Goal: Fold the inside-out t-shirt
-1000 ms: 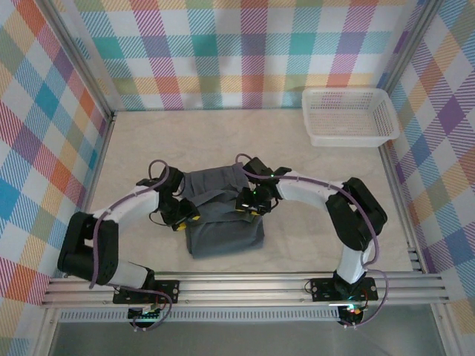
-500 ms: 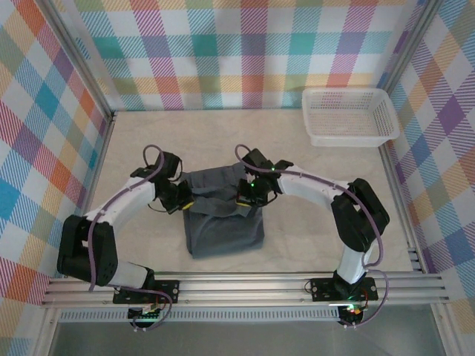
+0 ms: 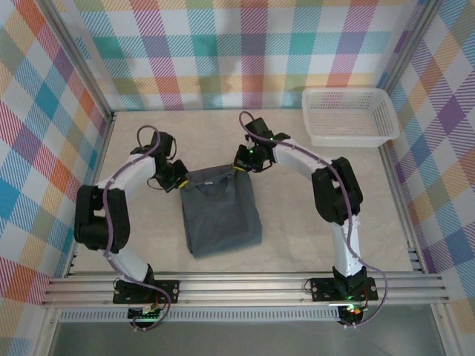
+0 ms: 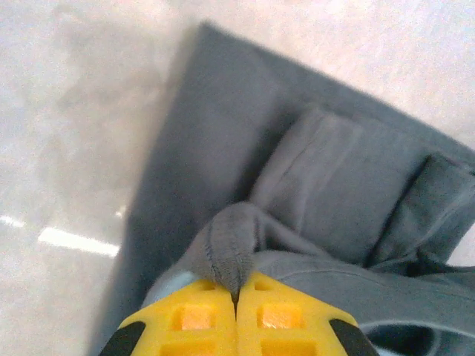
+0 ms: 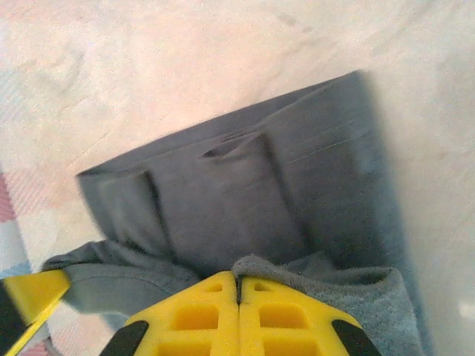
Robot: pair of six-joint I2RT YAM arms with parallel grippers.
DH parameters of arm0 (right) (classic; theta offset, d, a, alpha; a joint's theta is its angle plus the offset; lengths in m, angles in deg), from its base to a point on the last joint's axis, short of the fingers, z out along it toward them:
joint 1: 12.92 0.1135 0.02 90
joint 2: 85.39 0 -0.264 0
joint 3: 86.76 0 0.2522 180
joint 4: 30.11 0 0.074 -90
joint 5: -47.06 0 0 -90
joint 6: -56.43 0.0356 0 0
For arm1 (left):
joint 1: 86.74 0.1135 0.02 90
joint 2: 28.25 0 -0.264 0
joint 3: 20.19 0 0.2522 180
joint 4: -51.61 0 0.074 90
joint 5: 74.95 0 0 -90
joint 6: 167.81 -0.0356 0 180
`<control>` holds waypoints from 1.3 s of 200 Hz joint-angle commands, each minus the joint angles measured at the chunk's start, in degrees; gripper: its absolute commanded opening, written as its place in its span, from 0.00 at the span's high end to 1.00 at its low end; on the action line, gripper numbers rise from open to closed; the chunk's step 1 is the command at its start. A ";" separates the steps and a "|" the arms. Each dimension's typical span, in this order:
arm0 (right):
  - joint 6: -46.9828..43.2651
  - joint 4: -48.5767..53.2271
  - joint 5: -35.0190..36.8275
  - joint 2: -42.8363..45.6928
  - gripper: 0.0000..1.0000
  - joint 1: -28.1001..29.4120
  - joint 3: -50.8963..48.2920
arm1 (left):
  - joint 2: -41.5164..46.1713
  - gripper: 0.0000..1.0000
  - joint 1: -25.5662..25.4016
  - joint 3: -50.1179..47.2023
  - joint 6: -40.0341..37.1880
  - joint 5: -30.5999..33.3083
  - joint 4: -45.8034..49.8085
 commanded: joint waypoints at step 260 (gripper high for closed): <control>-18.31 6.88 -0.76 -4.47 0.41 -5.60 4.33 | -18.78 0.46 4.08 11.04 -15.50 -2.38 -10.20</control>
